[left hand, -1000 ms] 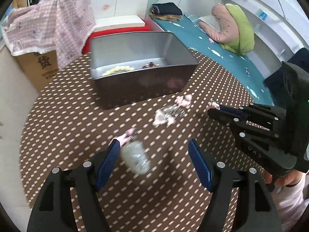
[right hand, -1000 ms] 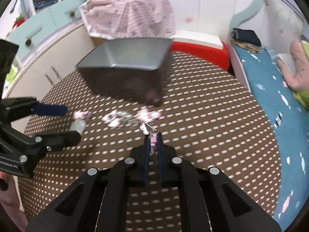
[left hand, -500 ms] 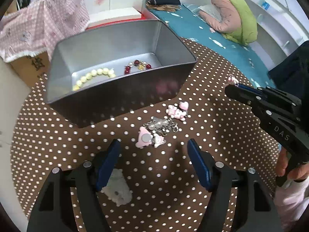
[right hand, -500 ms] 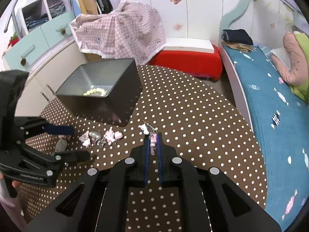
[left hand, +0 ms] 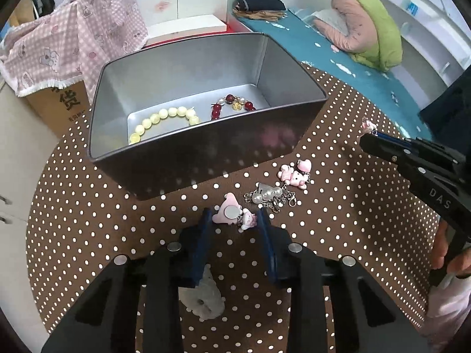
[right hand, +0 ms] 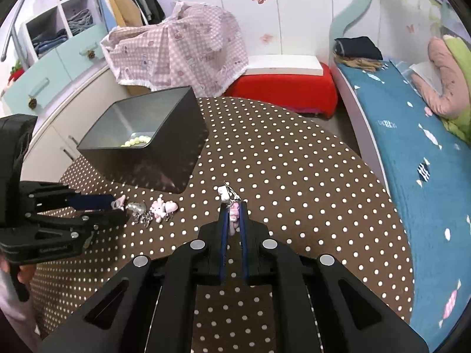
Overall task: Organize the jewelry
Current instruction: 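Grasp a small pink charm with the right tool, then carry the pink charm over the grey box with the right tool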
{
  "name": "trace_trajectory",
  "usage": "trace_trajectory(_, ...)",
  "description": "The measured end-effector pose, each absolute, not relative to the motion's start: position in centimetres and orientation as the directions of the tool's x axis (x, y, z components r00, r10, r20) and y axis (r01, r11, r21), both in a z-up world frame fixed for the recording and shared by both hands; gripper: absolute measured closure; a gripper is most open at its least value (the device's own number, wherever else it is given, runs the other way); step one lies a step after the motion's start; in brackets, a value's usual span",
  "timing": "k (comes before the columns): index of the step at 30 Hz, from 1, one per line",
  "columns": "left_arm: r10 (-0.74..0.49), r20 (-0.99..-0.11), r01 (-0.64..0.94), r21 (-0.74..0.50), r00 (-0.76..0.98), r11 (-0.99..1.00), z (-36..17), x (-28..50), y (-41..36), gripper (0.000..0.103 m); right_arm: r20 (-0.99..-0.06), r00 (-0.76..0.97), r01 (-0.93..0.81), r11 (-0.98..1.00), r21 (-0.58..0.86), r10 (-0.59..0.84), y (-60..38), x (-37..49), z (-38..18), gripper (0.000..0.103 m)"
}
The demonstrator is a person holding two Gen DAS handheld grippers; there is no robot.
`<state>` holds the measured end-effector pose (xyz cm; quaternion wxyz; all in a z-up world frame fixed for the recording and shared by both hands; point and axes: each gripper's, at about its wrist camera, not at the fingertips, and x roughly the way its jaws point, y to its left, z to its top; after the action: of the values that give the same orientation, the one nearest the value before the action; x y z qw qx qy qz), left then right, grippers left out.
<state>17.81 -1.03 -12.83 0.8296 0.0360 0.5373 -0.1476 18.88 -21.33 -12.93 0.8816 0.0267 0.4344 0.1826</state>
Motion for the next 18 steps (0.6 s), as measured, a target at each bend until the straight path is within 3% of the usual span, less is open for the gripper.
trace_trajectory(18,-0.23,-0.876,0.282,-0.113,0.425,0.953,-10.6,16.0,-0.1,0.074,-0.756,0.564,-0.296,0.936,0.191,0.333,-20.9,17.9,-11.4,0.095)
